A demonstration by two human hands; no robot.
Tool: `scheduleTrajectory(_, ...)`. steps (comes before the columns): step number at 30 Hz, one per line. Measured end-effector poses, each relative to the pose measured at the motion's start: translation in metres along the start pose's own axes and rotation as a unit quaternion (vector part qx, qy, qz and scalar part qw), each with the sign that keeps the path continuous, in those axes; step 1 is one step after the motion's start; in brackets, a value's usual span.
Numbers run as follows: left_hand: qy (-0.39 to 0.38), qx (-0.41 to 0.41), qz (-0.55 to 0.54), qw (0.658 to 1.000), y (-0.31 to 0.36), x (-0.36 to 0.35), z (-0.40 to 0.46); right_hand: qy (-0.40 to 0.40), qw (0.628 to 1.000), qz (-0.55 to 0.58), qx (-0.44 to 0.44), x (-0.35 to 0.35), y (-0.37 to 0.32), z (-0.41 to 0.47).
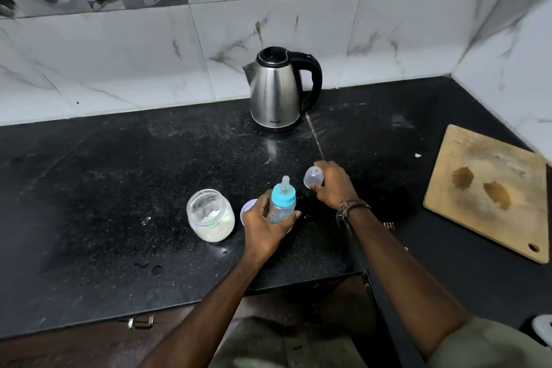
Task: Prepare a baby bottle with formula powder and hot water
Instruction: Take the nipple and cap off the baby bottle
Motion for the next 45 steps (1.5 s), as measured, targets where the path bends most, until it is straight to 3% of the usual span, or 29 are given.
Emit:
scheduleTrajectory(11, 0.007, 0.007, 0.018, 1.000, 0.002, 0.000, -0.001, -0.029, 0.998, -0.055, -0.027, -0.010, 0.002, -0.002)
scheduleTrajectory(17, 0.024, 0.016, 0.009, 1.000, 0.000, 0.006, -0.001, 0.084, 0.981, 0.156, 0.080, 0.025, -0.058, -0.024)
scheduleTrajectory(20, 0.041, 0.046, 0.001, 0.998, -0.004, 0.010, -0.005, 0.088, 0.971, 0.180, 0.127, 0.029, -0.092, -0.044)
scheduleTrajectory(22, 0.059, 0.066, -0.001, 0.996, -0.008, 0.012, -0.007, 0.092, 0.973, 0.164, 0.132, 0.027, -0.104, -0.055)
scheduleTrajectory(27, 0.105, 0.052, 0.041, 0.992, 0.000, 0.018, -0.007, 0.103, 0.989, -0.020, 0.102, 0.018, -0.123, -0.071)
scheduleTrajectory(33, 0.104, 0.057, 0.030, 0.992, 0.009, 0.021, -0.008, 0.122, 0.990, -0.034, 0.066, 0.026, -0.135, -0.074)
scheduleTrajectory(41, -0.016, 0.032, -0.051, 0.998, 0.014, 0.013, -0.005, 0.029, 0.988, 0.046, 0.142, 0.020, -0.123, -0.057)
scheduleTrajectory(45, -0.011, 0.055, -0.072, 0.996, 0.005, 0.015, -0.003, -0.073, 0.973, 0.078, 0.206, 0.014, -0.130, -0.055)
Point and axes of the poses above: each hand's wrist, its own z-axis towards the middle knuckle, its own x-axis out of the back of the hand, y = z × x, the point moved 9 cm from there along z, towards the middle knuckle, and after that the axes turned 14 degrees about z, right-handed, at the moved point
